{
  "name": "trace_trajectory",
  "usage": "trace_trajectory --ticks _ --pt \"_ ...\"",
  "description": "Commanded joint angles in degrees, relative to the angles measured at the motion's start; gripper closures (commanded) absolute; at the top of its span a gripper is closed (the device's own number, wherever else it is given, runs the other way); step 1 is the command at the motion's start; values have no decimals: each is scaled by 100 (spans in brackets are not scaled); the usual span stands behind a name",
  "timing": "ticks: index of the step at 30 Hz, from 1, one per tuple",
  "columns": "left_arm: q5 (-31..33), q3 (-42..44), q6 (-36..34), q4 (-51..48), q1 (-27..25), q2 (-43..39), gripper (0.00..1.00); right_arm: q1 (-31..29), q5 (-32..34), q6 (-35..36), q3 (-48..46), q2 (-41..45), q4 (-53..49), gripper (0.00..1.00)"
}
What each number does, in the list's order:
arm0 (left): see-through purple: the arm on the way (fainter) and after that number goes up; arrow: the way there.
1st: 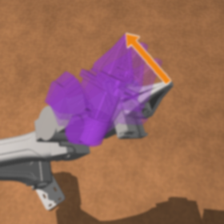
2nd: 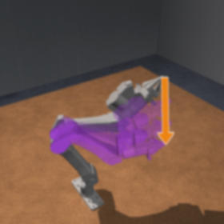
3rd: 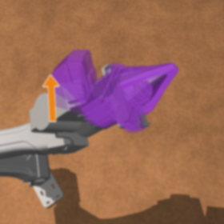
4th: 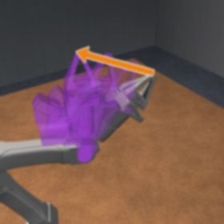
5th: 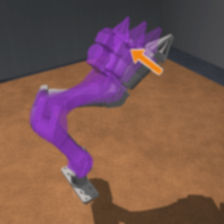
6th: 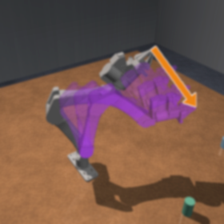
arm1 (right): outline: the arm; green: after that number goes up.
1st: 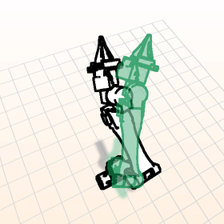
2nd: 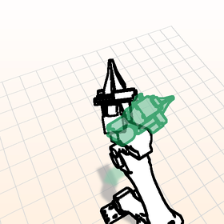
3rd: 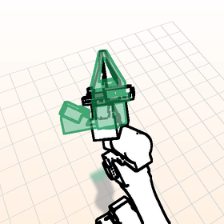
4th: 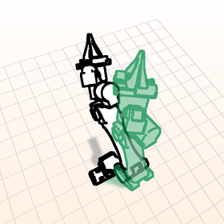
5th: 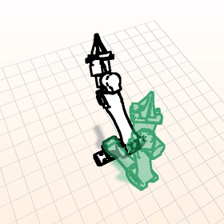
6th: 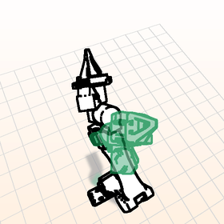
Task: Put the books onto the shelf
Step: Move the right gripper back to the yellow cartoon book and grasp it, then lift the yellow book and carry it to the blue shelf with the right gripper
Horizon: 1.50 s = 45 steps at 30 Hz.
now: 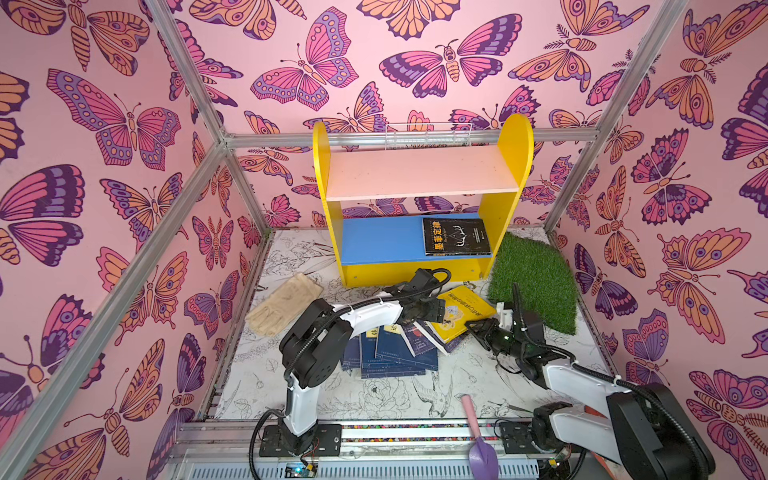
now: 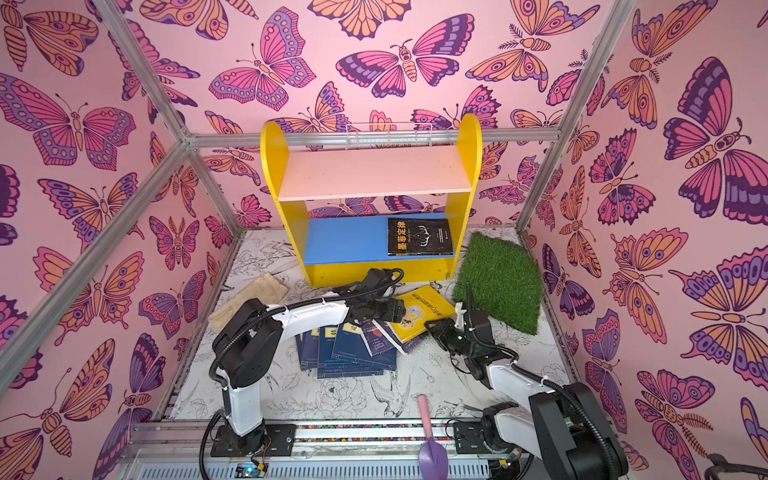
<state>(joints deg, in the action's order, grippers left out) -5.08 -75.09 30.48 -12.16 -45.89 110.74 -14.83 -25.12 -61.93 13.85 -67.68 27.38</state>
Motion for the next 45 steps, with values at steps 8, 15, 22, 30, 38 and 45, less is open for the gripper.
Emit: trace_trajectory --ticks 8,15,22,30,38,45 --pt "-387 180 -109 24 -59 132 23 -142 811 -401 -121 -137 1179 72" --pt "-134 231 -110 27 -22 40 19 -169 749 -512 -136 -435 1529 99" --pt "736 834 489 152 460 -1075 8 -169 436 -360 -224 436 859 100" --pt "1707 2103 1914 -60 1137 -2740 8 -197 300 259 346 2674 -1046 100" --pt "1628 2676 2157 -66 1134 -2952 8 -375 135 -65 1416 1749 14 100" --pt "1459 2744 2155 -71 1074 -2786 8 -530 390 -212 2914 9 1134 100"
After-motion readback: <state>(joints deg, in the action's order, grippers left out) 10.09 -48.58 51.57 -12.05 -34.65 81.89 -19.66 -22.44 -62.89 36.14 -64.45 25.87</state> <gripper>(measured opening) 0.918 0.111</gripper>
